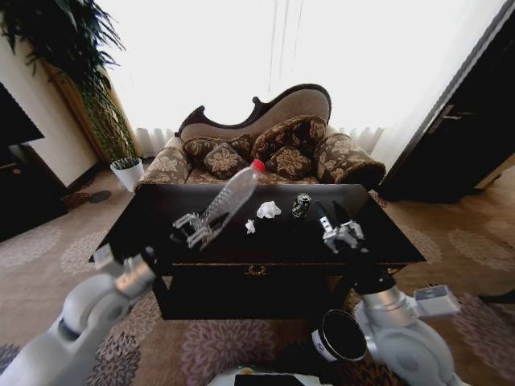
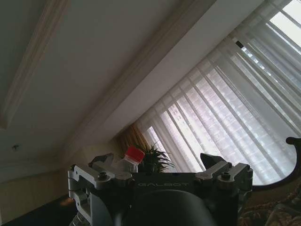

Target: Move to the front of the table and place the trash on the table into the trash bin.

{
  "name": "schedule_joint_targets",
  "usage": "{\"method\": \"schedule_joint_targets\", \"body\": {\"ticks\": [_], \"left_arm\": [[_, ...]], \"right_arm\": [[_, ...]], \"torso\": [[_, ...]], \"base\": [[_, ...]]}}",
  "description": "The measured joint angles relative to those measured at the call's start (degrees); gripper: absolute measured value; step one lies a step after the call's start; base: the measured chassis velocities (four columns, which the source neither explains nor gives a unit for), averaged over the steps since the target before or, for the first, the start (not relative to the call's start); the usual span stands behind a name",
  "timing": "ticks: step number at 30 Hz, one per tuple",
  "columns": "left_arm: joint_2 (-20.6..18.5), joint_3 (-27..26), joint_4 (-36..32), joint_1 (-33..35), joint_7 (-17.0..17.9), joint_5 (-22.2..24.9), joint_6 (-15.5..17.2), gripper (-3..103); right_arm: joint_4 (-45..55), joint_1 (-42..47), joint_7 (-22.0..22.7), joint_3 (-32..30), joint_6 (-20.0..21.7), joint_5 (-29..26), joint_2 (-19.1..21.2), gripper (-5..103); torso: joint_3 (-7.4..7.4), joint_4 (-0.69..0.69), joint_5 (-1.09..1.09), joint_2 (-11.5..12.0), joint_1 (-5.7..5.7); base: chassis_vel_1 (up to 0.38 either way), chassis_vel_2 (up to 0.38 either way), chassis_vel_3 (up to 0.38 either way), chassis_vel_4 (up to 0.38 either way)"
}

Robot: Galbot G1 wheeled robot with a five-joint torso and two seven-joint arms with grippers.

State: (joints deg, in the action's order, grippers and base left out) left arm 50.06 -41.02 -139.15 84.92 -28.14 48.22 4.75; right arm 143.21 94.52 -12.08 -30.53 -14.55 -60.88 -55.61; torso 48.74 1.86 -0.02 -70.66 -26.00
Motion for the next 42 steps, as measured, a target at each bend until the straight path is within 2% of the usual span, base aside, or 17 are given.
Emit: {"method": "schedule_joint_targets", "body": {"ticks": [8, 15, 26, 32, 39, 40, 42], "left_arm": [[3.27, -2.4, -4.37, 5.63, -5.05, -3.04, -1.11, 35], [5.96, 0.19, -4.46, 8.62, -6.87, -7.73, -1.06, 35], [5.44, 1.16, -4.25, 10.21, -9.44, -10.41, -0.62, 35], [5.15, 2.32, -4.18, 11.07, -11.51, -12.86, -0.48, 35], [5.54, 4.17, -4.18, 11.77, -12.62, -15.46, -0.69, 34], [5.55, 4.37, -4.17, 11.83, -12.84, -15.75, -0.69, 34], [5.54, 4.41, -4.15, 11.83, -12.96, -15.96, -0.64, 34]], "right_arm": [[0.03, 1.2, -1.77, 3.82, -0.12, 3.1, -0.01, 100], [0.06, 2.63, -3.3, 5.21, -0.44, 5.08, -0.97, 100], [0.06, 3.08, -4.59, 7.17, -0.36, 8.1, -0.3, 100], [0.06, 3.28, -5.58, 11.51, -0.04, 12.37, -0.35, 100], [0.0, 3.01, -6.28, 13.43, 0.15, 14.14, -0.7, 100], [0.0, 2.98, -6.36, 13.43, 0.15, 14.18, -0.72, 102], [0.0, 3.0, -6.59, 13.31, -0.05, 14.19, -0.73, 93]], "torso": [[0.0, 0.01, 0.01, 0.0, 0.0], [0.01, 0.0, 0.0, 0.0, 0.0], [0.01, 0.0, 0.0, 0.0, -0.01], [0.01, 0.0, 0.0, 0.0, -0.01], [0.01, 0.0, 0.0, 0.01, -0.01], [0.01, 0.0, 0.0, 0.01, -0.01], [0.01, 0.0, 0.0, 0.01, -0.01]], "base": [[0.0, 0.0, 0.0, 0.0], [0.0, 0.0, 0.0, 0.0], [0.0, 0.0, 0.0, 0.0], [0.0, 0.0, 0.0, 0.0], [0.0, 0.0, 0.0, 0.0], [0.0, 0.0, 0.0, 0.0], [0.0, 0.0, 0.0, 0.0]]}}
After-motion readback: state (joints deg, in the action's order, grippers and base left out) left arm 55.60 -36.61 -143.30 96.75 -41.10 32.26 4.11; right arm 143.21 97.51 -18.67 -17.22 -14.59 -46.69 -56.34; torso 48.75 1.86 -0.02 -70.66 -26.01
